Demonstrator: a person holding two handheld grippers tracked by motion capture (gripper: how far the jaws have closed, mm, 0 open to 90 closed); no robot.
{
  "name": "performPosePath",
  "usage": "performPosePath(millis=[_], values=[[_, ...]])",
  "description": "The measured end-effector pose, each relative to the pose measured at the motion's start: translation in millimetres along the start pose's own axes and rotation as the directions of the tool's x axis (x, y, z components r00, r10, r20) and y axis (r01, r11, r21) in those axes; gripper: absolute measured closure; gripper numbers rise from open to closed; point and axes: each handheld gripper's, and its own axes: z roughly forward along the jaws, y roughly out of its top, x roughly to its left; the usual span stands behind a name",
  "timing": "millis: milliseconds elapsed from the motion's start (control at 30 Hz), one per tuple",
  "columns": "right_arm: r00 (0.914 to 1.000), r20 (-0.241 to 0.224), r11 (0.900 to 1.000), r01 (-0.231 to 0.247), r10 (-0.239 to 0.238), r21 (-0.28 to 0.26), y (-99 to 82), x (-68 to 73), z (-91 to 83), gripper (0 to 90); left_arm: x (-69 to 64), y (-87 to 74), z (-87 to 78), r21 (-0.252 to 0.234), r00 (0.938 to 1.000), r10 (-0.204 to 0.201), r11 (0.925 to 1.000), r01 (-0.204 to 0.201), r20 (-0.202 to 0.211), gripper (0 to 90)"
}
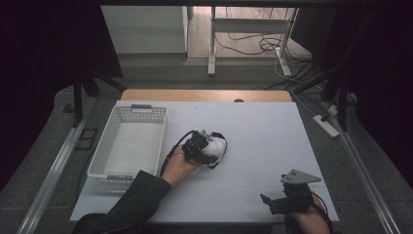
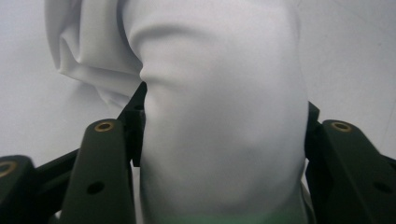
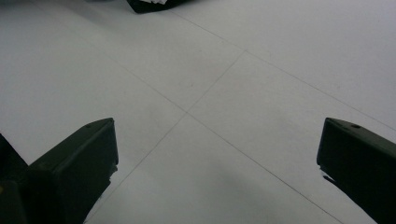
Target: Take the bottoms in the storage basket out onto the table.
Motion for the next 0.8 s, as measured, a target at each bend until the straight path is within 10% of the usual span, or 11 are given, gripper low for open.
performPosePath(millis=[800], values=[[1.0000,-0.006,1.0000,0.004,-0.004,0.005,-0.1,-0.2,0.3,0.0,1.5,-2.9,9.6,0.015,0.9998,0.012,0.9998,-0.012,-0.014,23.5]])
